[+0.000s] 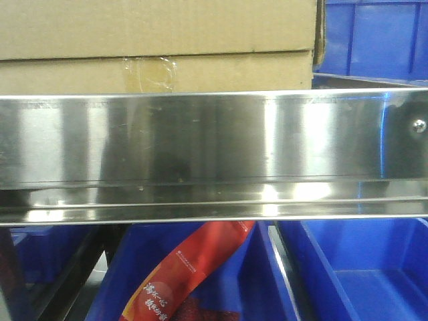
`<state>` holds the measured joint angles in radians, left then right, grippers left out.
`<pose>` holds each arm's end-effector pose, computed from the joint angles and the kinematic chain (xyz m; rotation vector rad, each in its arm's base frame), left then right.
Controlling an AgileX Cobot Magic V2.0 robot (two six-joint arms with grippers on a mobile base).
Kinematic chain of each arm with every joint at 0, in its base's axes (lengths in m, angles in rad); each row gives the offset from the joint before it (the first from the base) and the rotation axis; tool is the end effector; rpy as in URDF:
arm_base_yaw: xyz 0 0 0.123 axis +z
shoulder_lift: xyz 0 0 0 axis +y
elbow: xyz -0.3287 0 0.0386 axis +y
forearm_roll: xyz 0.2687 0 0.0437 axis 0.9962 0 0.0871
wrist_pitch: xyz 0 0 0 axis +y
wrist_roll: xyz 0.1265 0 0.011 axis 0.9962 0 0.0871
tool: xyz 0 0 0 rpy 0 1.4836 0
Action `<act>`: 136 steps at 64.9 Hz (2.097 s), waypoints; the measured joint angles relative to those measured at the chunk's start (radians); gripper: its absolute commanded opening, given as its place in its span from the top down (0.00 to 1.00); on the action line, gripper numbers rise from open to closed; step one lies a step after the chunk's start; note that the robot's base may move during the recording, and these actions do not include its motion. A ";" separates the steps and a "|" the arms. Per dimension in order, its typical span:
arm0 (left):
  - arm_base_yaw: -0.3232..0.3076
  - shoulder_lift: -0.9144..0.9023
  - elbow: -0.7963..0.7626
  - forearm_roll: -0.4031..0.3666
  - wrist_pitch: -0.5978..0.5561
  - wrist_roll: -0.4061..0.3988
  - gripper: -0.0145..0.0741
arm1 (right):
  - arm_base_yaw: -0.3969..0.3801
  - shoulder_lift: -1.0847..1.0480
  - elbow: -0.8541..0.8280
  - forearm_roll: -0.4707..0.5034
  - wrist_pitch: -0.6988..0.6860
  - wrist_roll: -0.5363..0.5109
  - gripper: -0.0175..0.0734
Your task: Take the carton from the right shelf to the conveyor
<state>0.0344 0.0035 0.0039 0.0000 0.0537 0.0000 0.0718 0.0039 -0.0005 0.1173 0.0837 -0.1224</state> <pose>0.0673 0.0023 0.2077 -0.0266 1.5445 0.0273 0.0670 0.0061 0.2057 -0.0684 1.5689 0.0598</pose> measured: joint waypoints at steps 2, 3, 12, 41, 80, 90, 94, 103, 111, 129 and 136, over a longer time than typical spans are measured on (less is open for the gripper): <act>0.000 0.000 0.000 0.000 0.000 0.000 0.84 | 0.000 0.000 0.000 0.000 0.000 0.000 0.88; 0.000 0.000 0.000 0.000 0.000 0.000 0.84 | 0.000 0.000 0.000 0.000 0.000 0.000 0.88; 0.000 0.000 0.000 0.000 0.000 0.000 0.84 | 0.000 0.000 0.000 0.000 0.000 0.000 0.88; 0.000 0.000 0.000 0.000 -0.024 0.000 0.84 | 0.000 0.000 0.000 0.000 -0.004 0.000 0.88; 0.000 0.024 -0.278 0.028 0.052 0.000 0.59 | 0.000 0.001 -0.303 0.075 0.121 0.008 0.49; 0.000 0.119 -0.449 0.036 0.158 0.000 0.36 | 0.000 0.055 -0.417 0.079 0.155 0.008 0.18; 0.000 0.161 -0.496 0.036 0.160 0.000 0.28 | 0.000 0.084 -0.435 0.079 0.155 0.008 0.18; -0.031 0.265 -0.576 0.036 0.188 0.000 0.24 | 0.000 0.128 -0.439 0.079 0.135 0.008 0.18; -0.107 0.372 -0.690 0.036 0.290 0.012 0.24 | 0.000 0.172 -0.483 0.079 0.152 0.008 0.18; -0.409 0.712 -1.030 0.034 0.447 0.091 0.24 | 0.034 0.456 -0.785 0.137 0.396 -0.013 0.18; -0.486 0.869 -1.167 0.032 0.498 0.095 0.24 | 0.085 0.601 -0.944 0.163 0.459 -0.027 0.18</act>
<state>-0.4512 0.8729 -1.1632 0.0317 0.5514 0.0952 0.1566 0.6045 -0.9444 0.2808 0.5428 -0.1490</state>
